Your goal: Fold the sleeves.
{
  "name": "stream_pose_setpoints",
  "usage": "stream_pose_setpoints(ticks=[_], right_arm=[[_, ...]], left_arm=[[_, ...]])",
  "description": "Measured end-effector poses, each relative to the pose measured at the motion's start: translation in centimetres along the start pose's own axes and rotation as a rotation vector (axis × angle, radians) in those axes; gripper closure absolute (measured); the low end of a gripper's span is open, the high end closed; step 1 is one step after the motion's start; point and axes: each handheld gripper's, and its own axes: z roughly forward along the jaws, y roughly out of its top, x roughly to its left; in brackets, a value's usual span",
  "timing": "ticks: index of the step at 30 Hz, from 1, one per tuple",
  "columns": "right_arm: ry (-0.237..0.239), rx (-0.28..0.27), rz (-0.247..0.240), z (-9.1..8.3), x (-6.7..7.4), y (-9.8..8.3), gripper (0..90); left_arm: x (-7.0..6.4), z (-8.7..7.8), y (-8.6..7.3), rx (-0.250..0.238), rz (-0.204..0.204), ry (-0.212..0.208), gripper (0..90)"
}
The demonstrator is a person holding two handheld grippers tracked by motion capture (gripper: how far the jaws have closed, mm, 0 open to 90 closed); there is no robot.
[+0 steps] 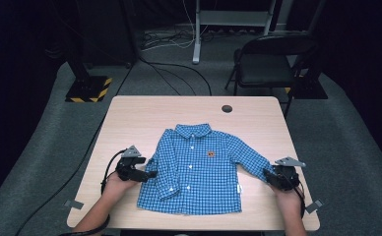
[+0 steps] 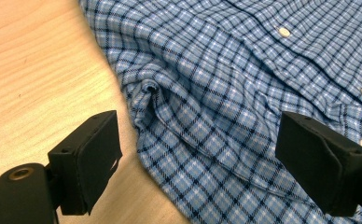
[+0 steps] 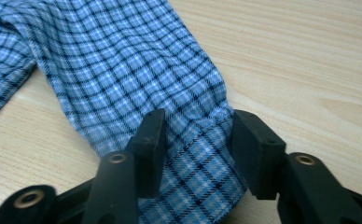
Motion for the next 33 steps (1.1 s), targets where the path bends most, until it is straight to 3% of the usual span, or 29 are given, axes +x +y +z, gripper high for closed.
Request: stream_pose_setpoints(ticks=[4,9,16,23,30,33], right_arm=[[0.027,-0.041,0.040,-0.5,-0.3,0.0,69.9],[0.056,-0.088,0.086,-1.0,-0.8,-0.1,77.2],[0.040,-0.169,0.063,-2.0,-0.2,0.4,78.4],[0.003,-0.219,-0.058,-2.9,2.1,1.6,79.0],[0.018,-0.221,-0.253,-2.6,6.0,2.9,79.1],[0.041,-0.223,-0.293,-2.5,7.2,3.2,79.1]], left_arm=[[0.0,0.0,0.0,0.001,-0.001,0.001,13.6],[0.0,0.0,0.0,0.001,-0.001,0.002,13.6],[0.0,0.0,0.0,0.001,-0.003,0.003,13.7],[0.2,-0.4,-0.3,-0.003,-0.011,0.013,13.7],[0.2,-0.7,-0.7,-0.001,-0.018,0.020,13.8],[0.3,-0.9,-0.7,-0.004,-0.020,0.024,13.7]])
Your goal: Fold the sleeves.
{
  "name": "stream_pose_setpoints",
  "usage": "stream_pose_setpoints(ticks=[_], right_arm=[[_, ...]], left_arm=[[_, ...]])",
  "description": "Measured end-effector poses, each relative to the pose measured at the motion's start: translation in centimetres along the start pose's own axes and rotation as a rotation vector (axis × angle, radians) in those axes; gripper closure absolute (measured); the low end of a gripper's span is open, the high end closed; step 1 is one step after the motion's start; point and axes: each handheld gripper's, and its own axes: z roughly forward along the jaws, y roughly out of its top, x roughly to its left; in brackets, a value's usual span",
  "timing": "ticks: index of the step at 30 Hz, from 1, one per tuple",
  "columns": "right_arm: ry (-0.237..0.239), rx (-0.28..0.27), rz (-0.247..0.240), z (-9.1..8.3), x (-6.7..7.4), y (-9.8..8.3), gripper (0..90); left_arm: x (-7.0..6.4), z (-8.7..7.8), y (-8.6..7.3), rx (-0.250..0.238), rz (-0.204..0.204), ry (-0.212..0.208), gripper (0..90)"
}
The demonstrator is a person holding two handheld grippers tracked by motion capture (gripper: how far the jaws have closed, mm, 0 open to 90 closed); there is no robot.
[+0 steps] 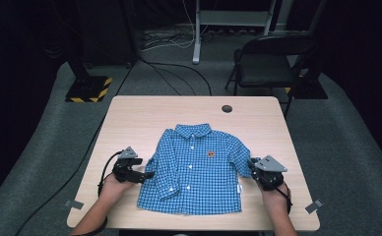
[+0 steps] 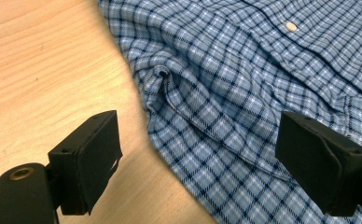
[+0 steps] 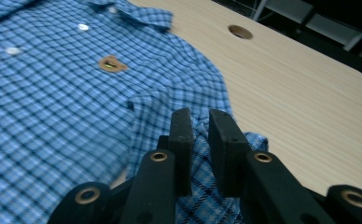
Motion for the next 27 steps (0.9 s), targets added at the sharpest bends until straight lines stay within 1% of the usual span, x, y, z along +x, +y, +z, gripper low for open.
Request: stream_pose_setpoints(ticks=[2,6,9,16,19,20,21,22,23,25,26,27], right_arm=[[0.019,-0.008,-0.014,0.1,0.7,0.3,79.1],[0.055,-0.026,-0.042,0.1,1.8,0.9,79.1],[0.092,-0.041,-0.058,0.1,2.6,1.3,79.1],[0.175,-0.046,-0.139,0.6,4.6,1.9,79.0],[0.227,-0.047,-0.170,0.8,5.2,2.0,78.9],[0.247,-0.044,-0.173,0.9,5.3,2.0,78.8],[0.266,-0.041,-0.165,1.0,5.4,2.0,78.7],[0.266,-0.041,-0.165,1.0,5.4,2.0,78.7],[0.285,-0.035,-0.161,1.1,5.5,2.0,78.4],[0.307,-0.028,-0.166,1.3,5.7,1.9,77.9],[0.335,-0.025,-0.170,1.4,6.0,1.9,77.7],[0.335,-0.025,-0.170,1.4,6.0,1.9,77.7]], left_arm=[[0.0,-0.1,-0.1,-0.004,-0.008,0.000,13.8],[0.1,-0.2,-0.1,-0.001,-0.004,0.003,13.8],[0.0,-0.2,-0.2,-0.002,-0.007,0.004,13.8],[0.0,-0.2,-0.3,-0.001,-0.012,0.005,13.7],[0.0,-0.3,-0.3,-0.001,-0.013,0.006,13.7],[0.0,-0.3,-0.3,-0.001,-0.013,0.006,13.7],[0.0,-0.3,-0.3,-0.002,-0.014,0.006,13.7],[0.0,-0.3,-0.3,-0.002,-0.014,0.006,13.7],[0.0,-0.3,-0.3,-0.001,-0.013,0.007,13.7],[0.1,-0.3,-0.4,0.000,-0.014,0.007,13.8],[0.1,-0.3,-0.4,0.002,-0.012,0.007,13.7],[0.1,-0.3,-0.4,0.002,-0.012,0.007,13.7]])
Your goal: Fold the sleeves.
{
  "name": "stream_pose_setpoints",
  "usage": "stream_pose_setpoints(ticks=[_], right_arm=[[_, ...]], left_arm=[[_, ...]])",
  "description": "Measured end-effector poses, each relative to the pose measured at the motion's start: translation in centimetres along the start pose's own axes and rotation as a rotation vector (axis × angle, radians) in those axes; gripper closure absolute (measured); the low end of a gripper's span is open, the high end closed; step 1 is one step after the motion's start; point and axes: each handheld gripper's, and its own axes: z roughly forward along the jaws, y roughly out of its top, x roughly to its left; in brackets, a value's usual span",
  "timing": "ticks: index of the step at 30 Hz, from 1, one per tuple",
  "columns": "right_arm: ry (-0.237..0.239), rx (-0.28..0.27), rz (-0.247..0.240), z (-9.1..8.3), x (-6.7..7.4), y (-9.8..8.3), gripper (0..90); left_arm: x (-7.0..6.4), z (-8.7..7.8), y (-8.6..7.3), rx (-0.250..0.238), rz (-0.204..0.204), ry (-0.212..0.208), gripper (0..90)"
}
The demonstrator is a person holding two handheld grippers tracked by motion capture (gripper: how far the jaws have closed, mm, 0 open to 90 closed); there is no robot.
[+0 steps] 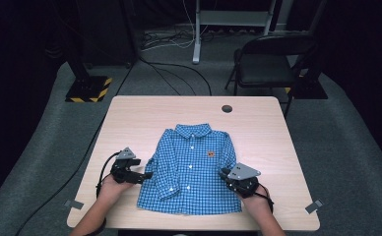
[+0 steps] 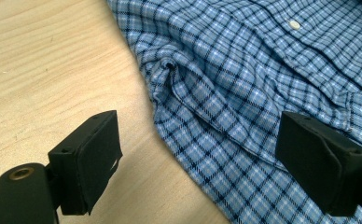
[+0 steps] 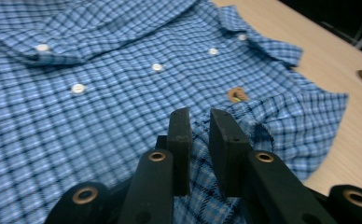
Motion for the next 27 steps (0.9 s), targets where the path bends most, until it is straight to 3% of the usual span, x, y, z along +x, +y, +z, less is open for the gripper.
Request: stream_pose_setpoints(ticks=[3,7,11,17,27], right_arm=[[0.087,-0.010,0.001,0.5,0.4,0.0,74.0],[0.143,-0.040,-0.010,0.6,0.8,0.2,63.4],[0.147,-0.050,0.003,0.5,0.7,0.3,57.0],[0.173,0.012,0.044,1.2,0.2,-0.4,51.3],[0.250,0.096,0.035,2.6,0.5,-1.4,47.7]], left_arm=[[0.0,0.1,0.0,0.001,-0.001,0.000,13.7],[0.0,0.1,0.0,0.002,-0.003,-0.001,13.7],[0.0,0.1,0.0,0.005,-0.004,-0.001,13.7],[-0.1,0.1,0.0,0.006,-0.001,-0.002,13.7],[0.0,0.1,0.0,0.003,-0.002,-0.001,13.7]])
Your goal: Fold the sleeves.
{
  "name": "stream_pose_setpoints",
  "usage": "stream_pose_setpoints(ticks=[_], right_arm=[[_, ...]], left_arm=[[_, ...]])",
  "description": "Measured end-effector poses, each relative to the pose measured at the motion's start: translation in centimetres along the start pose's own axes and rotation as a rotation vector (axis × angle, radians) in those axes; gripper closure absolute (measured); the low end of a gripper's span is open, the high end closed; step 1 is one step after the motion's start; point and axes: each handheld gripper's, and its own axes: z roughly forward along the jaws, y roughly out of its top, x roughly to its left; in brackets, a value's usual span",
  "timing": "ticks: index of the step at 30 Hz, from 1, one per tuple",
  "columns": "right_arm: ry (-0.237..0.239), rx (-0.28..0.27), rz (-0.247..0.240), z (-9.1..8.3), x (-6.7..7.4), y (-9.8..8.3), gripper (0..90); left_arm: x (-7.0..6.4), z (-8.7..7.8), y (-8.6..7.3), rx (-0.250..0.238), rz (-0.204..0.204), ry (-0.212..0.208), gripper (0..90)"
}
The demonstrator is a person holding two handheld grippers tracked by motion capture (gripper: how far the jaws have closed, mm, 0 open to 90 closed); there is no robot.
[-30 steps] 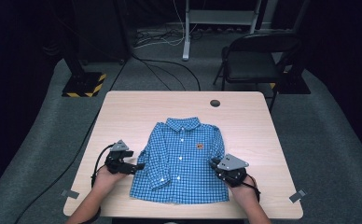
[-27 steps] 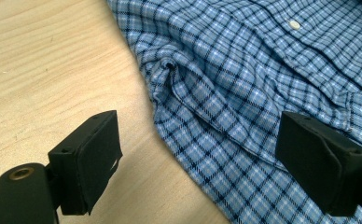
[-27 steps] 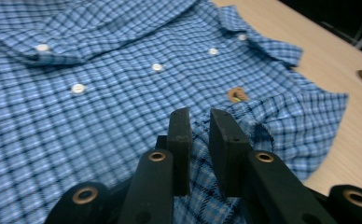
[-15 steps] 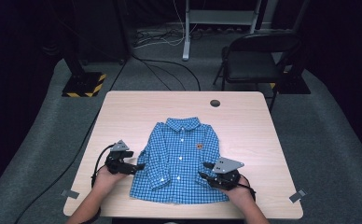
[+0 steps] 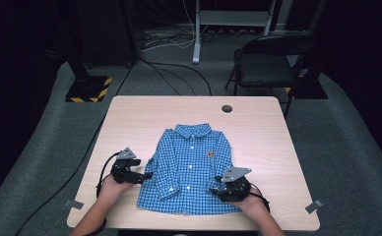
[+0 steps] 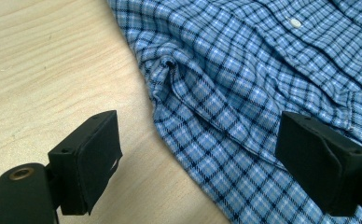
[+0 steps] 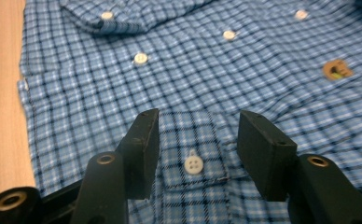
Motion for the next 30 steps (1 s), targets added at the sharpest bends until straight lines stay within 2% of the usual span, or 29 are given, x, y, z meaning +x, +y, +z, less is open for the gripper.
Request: stream_pose_setpoints(ticks=[5,10,17,22,30], right_arm=[[-0.003,0.051,-0.005,0.7,0.1,-0.4,50.3],[-0.004,0.045,-0.002,0.7,-0.1,-0.4,57.5],[-0.032,0.042,-0.019,0.3,-0.2,-0.6,77.6],[-0.037,0.013,-0.022,0.1,0.0,-0.2,78.0],[0.017,-0.051,-0.030,0.0,0.7,0.6,77.5]], left_arm=[[0.0,0.0,0.0,-0.002,-0.001,0.000,13.7],[0.0,0.0,0.0,0.000,0.000,0.000,13.8],[0.0,0.0,0.0,0.001,0.000,0.000,13.7],[0.0,0.0,-0.1,-0.001,-0.005,0.001,13.8],[-0.1,0.0,-0.2,0.004,-0.005,0.002,13.8]])
